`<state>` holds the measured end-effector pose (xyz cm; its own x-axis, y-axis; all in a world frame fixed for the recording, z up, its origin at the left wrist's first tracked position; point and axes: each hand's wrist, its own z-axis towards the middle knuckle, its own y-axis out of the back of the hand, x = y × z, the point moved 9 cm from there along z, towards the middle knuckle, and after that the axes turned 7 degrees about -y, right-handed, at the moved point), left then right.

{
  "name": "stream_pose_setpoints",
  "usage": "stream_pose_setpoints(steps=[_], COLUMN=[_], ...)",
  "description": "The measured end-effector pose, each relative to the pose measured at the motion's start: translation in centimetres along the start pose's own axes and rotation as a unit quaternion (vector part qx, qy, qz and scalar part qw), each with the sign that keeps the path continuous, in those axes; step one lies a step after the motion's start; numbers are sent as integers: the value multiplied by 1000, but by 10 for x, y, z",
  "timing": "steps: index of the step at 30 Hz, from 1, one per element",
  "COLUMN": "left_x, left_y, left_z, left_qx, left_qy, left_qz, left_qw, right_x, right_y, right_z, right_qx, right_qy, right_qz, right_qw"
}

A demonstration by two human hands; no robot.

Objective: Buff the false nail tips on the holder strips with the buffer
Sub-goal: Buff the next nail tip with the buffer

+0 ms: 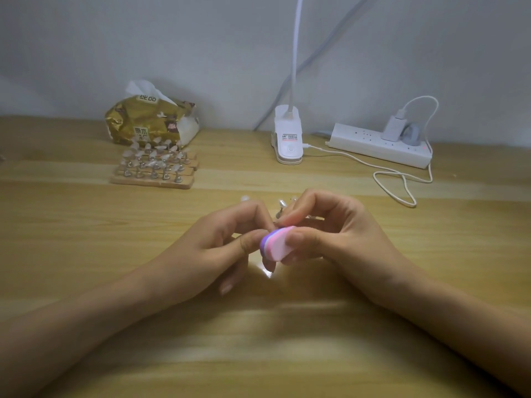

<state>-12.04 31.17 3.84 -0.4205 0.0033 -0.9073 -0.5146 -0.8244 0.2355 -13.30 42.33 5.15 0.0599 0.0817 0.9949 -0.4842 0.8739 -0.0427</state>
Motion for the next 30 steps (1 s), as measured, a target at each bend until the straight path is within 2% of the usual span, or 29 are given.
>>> stream_pose_setpoints(steps=[3, 7, 18, 22, 24, 27, 30], left_x=[2, 0, -1, 0, 0, 1, -1], left_y=[3, -1, 2, 0, 1, 1, -1], left_z=[0, 1, 0, -1, -1, -1, 0], left_qx=[-9, 6, -7, 1, 1, 0, 6], left_qy=[3, -2, 2, 5, 9, 11, 12], left_qz=[1, 2, -38, -34, -32, -33, -33], left_qw=[1000, 1000, 999, 999, 999, 999, 999], right_x=[1, -3, -7, -6, -8, -6, -5], right_y=[16, 7, 28, 3, 4, 19, 4], right_z=[2, 1, 4, -1, 0, -1, -2], right_qx=[-55, -25, -85, -9, -15, -61, -8], right_qy=[-3, -9, -38, -31, -38, -50, -36], right_qz=[5, -4, 77, 42, 20, 59, 52], right_qw=[998, 1000, 993, 999, 999, 995, 998])
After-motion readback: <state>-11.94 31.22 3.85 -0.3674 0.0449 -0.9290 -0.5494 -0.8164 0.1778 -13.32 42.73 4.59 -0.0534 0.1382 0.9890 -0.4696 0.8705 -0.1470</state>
